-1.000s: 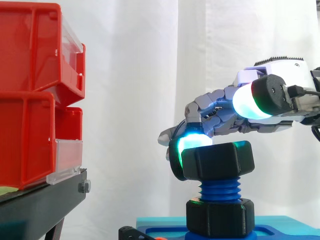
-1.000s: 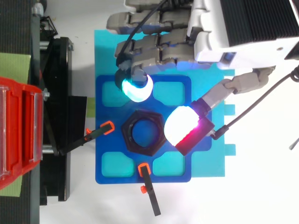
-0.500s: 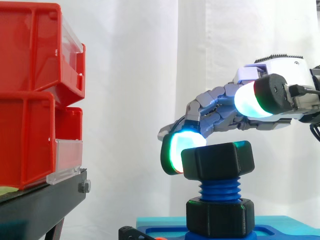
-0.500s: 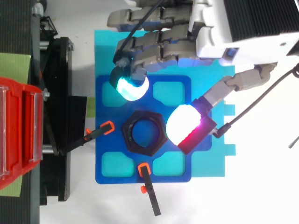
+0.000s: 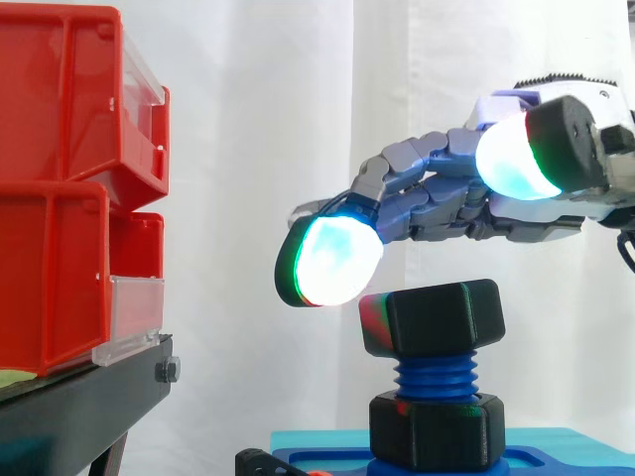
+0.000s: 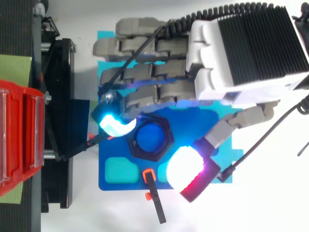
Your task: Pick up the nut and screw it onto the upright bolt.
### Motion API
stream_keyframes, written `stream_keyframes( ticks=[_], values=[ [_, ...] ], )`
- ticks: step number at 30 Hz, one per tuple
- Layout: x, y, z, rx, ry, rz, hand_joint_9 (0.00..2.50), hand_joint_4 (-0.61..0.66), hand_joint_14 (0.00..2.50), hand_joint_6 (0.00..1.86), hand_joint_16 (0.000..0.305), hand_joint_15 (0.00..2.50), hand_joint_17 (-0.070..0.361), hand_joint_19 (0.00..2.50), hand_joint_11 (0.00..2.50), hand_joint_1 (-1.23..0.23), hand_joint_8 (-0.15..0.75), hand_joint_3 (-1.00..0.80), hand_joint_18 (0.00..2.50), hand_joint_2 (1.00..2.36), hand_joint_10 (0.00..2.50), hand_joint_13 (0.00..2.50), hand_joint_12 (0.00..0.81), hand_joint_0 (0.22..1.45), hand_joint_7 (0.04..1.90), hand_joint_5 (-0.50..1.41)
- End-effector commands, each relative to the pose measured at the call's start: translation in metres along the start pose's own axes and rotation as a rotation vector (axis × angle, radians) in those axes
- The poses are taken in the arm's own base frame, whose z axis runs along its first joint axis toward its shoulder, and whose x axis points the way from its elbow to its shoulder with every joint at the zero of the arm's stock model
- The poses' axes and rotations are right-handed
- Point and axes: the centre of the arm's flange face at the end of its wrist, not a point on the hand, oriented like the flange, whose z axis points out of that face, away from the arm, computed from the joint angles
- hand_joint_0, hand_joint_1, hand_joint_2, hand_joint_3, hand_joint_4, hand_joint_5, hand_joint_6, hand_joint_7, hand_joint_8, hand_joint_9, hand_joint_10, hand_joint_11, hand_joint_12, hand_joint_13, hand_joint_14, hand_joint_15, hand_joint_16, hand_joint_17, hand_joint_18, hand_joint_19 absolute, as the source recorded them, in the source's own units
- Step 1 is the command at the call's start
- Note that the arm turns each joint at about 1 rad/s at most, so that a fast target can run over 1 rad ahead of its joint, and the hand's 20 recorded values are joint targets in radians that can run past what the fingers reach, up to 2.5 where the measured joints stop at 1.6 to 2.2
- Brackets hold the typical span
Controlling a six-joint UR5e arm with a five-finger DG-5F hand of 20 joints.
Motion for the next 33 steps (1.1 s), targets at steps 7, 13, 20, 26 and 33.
stream_keyframes(
  ticks=[7,13,20,26,33],
  values=[
    [0.007,0.018,0.008,-0.016,0.003,0.004,0.23,0.08,0.0,0.5,0.049,0.0,0.111,0.0,0.0,-0.18,0.195,-0.5,0.0,1.0,0.0,0.02,0.332,0.45,0.65,-0.18],
    [0.007,0.018,0.008,-0.016,0.003,0.004,0.25,0.1,0.0,0.5,0.049,0.0,0.109,0.0,0.0,-0.19,0.204,-0.5,0.0,1.0,0.0,0.03,0.33,0.45,0.7,-0.17],
    [0.008,0.018,0.008,-0.015,0.006,0.005,0.3,0.11,0.0,0.5,0.041,0.0,0.092,0.0,0.0,-0.22,0.208,-0.5,0.0,1.0,0.0,0.08,0.319,0.46,0.72,-0.14],
    [0.006,0.014,0.006,-0.012,0.005,0.004,0.36,0.19,0.0,0.5,0.031,0.0,0.069,0.0,0.0,-0.24,0.213,-0.5,0.0,1.0,0.0,0.12,0.269,0.47,0.73,-0.12],
    [0.004,0.006,0.002,0.001,0.009,0.005,0.43,0.26,0.0,0.5,0.023,0.0,0.052,0.0,0.0,-0.27,0.233,-0.5,0.0,1.0,0.0,0.17,0.223,0.49,0.81,-0.09]
  ],
)
